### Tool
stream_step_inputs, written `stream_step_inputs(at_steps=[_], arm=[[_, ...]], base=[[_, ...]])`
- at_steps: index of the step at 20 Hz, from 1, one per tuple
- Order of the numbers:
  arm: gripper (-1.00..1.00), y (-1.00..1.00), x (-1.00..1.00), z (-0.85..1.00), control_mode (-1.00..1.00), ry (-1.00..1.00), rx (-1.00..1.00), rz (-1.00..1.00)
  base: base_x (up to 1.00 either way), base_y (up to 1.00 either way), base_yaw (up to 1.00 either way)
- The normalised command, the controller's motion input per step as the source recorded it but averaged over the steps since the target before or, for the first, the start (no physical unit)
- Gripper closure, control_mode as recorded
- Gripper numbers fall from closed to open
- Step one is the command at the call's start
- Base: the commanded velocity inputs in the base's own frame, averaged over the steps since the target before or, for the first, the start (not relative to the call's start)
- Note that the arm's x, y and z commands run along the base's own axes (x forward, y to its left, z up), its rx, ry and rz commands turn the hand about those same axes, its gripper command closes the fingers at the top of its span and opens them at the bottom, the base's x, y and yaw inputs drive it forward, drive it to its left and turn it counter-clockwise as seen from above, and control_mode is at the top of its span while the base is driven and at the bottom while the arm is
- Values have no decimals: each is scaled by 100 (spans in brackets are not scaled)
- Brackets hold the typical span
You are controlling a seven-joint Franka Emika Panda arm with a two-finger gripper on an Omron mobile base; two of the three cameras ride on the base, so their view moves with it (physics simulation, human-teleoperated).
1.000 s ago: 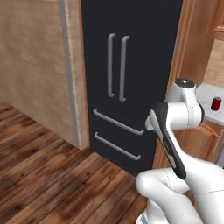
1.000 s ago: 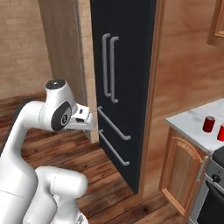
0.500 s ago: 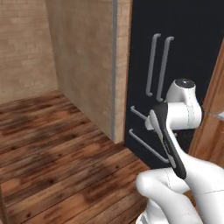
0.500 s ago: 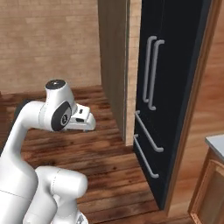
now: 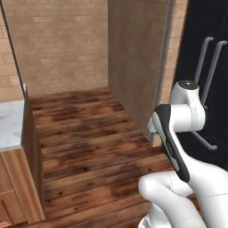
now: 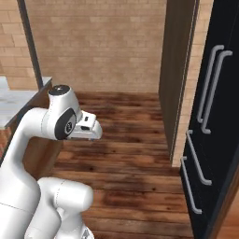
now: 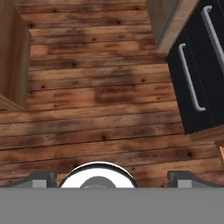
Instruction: Four empty soda cans are scattered around the kitchen. Gather all the cans and cluster them next to the stove for recycling.
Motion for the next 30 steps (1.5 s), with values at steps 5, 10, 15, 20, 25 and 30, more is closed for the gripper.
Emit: stream_step_inputs(at_steps=[5,10,15,20,25,30], arm=[[-100,0,0,0,100,0,0,0],[-100,0,0,0,100,0,0,0],[-100,0,0,0,100,0,0,0],[-100,0,0,0,100,0,0,0],[-100,0,0,0,100,0,0,0],[-100,0,0,0,100,0,0,0]], base=[[9,-21,43],[13,-17,32],[26,-36,-5],[93,-22,-4],[100,-7,0],[100,-21,0]])
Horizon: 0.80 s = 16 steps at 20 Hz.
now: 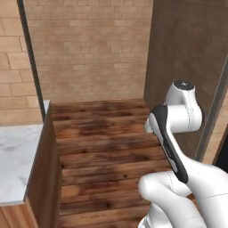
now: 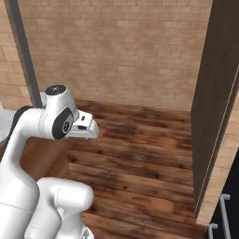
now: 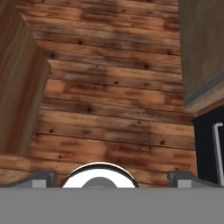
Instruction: Four empty soda cans are scattered around the kitchen. Gather all the cans and cluster them next to the stove for recycling.
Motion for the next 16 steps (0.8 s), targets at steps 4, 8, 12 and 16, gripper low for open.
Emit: stream_step_inputs(at_steps=[4,8,12,16], arm=[[-100,0,0,0,100,0,0,0],[-100,0,0,0,100,0,0,0],[-100,0,0,0,100,0,0,0],[-100,0,0,0,100,0,0,0]], base=[[100,-17,0],[100,-16,1],[100,-31,0],[100,-38,0]])
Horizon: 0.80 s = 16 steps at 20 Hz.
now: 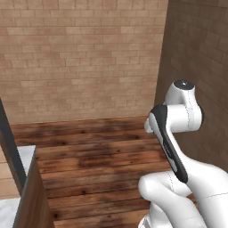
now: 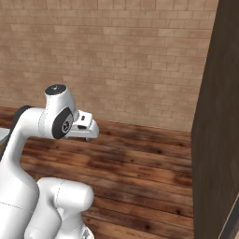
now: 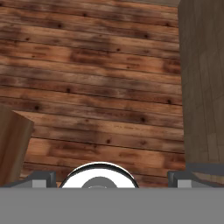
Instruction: Four empty soda cans are scattered around the kitchen. Gather all the cans and cluster them next to the stove for recycling.
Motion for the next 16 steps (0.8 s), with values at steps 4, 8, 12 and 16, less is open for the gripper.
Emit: stream_step_inputs(at_steps=[4,8,12,16], arm=[[-100,0,0,0,100,0,0,0],[-100,0,0,0,100,0,0,0],[-100,0,0,0,100,0,0,0],[-100,0,0,0,100,0,0,0]], base=[[94,-49,6],[84,-40,11],[73,-26,21],[20,-3,45]])
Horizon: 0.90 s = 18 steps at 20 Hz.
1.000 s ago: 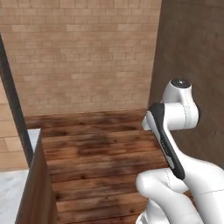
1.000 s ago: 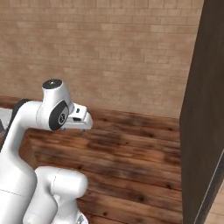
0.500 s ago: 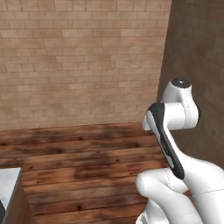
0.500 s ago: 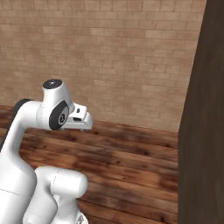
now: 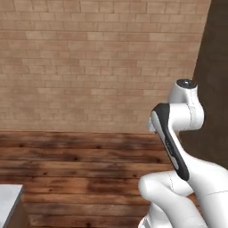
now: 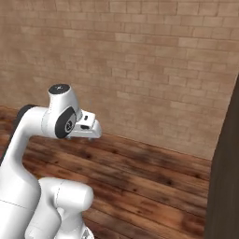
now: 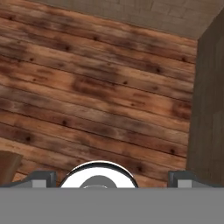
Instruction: Four empty soda cans are scattered around the kitchen. Gather all the cans and cluster them next to the stove for recycling.
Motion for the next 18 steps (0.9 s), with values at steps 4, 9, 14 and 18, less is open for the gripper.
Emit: stream_step_inputs(at_steps=[4,9,14,18], arm=[[-100,0,0,0,100,0,0,0],[-100,0,0,0,100,0,0,0],[-100,0,0,0,100,0,0,0],[-100,0,0,0,100,0,0,0]], base=[[-4,0,50],[-5,0,50],[7,-3,45],[57,-15,28]])
